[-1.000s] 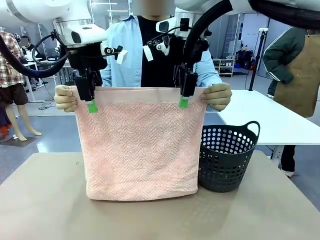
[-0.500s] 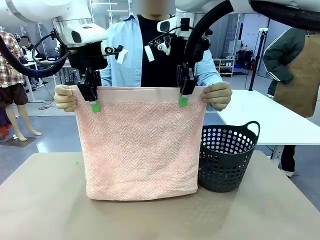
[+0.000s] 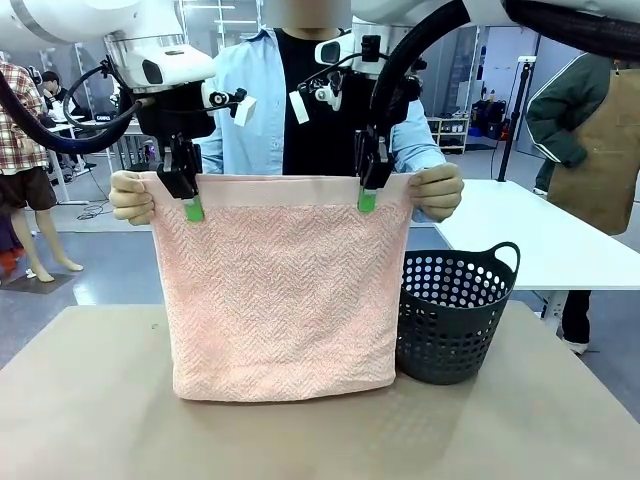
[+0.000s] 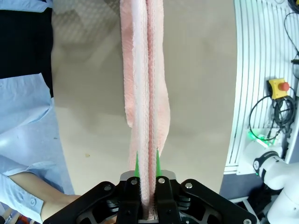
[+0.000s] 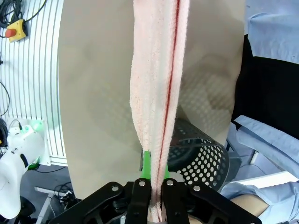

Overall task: Fold the towel.
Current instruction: Release the end of the 100 cm Hotel Towel you were holding and grab the top end of the folded side.

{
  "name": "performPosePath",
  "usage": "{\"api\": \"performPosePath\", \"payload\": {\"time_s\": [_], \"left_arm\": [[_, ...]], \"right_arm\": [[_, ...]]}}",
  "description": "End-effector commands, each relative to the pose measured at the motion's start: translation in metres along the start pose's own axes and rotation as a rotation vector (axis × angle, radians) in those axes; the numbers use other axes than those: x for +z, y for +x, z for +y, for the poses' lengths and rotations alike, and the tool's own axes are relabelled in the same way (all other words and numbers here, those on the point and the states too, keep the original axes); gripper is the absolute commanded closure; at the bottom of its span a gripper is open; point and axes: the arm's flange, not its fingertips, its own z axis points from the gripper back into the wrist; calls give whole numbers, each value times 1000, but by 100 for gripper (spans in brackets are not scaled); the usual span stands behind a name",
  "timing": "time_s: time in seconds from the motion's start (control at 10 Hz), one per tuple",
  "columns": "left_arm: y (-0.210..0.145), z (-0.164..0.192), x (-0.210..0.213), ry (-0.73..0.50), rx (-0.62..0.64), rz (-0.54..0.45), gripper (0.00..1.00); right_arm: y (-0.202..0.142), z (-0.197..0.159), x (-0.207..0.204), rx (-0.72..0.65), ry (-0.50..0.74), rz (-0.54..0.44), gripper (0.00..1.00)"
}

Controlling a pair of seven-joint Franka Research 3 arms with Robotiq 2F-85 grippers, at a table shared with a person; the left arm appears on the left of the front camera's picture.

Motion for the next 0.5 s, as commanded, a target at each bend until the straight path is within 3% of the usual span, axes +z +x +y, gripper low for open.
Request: {"api": "performPosePath", "payload": {"time_s": [0.0,0.4], "left_arm": [[-2,-11,-5,12,-6,-7,100],[0,0,0,0,0,0,100]], "right_arm": [[-2,10,-7,-15,-9,7,100],[0,0,0,0,0,0,100]]}}
